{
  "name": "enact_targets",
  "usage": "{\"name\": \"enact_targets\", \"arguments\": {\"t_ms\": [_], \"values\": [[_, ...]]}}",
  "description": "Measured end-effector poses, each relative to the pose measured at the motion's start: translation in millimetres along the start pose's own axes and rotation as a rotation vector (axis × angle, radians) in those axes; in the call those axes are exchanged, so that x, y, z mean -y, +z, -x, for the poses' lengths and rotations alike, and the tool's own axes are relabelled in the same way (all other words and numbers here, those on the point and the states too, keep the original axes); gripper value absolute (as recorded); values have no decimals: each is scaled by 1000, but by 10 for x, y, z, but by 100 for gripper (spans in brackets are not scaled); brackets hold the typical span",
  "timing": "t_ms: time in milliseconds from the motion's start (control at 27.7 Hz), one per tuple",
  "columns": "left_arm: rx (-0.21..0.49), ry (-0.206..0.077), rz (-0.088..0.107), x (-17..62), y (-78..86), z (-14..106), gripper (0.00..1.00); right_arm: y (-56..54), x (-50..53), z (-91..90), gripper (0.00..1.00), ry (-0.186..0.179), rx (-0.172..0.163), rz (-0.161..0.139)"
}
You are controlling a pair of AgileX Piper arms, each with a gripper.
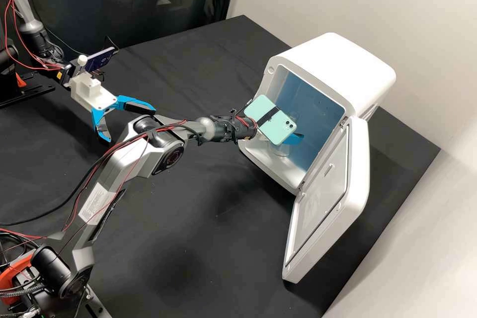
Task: Place the flask in the incubator
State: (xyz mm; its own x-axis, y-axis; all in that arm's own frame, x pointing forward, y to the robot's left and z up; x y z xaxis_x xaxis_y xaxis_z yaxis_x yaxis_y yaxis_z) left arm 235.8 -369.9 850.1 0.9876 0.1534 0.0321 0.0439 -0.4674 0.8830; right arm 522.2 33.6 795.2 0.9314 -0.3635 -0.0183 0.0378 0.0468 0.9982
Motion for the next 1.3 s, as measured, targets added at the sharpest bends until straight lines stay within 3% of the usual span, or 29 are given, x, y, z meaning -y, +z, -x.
{"name": "enact_targets", "arguments": {"t_ms": [180,577,613,902,1298], "values": [[0,0,0,0,0,0,100,61,92,-81,0,-18,27,7],[-8,4,6,-2,-1,-2,100,69,115,-119,0,-16,28,27],[-11,5,8,-3,-4,-2,100,69,115,-119,100,-16,28,27],[-7,5,9,0,10,-5,100,85,126,-128,100,-12,34,49],[-7,5,9,0,10,-5,100,126,172,-152,100,-16,45,53]]}}
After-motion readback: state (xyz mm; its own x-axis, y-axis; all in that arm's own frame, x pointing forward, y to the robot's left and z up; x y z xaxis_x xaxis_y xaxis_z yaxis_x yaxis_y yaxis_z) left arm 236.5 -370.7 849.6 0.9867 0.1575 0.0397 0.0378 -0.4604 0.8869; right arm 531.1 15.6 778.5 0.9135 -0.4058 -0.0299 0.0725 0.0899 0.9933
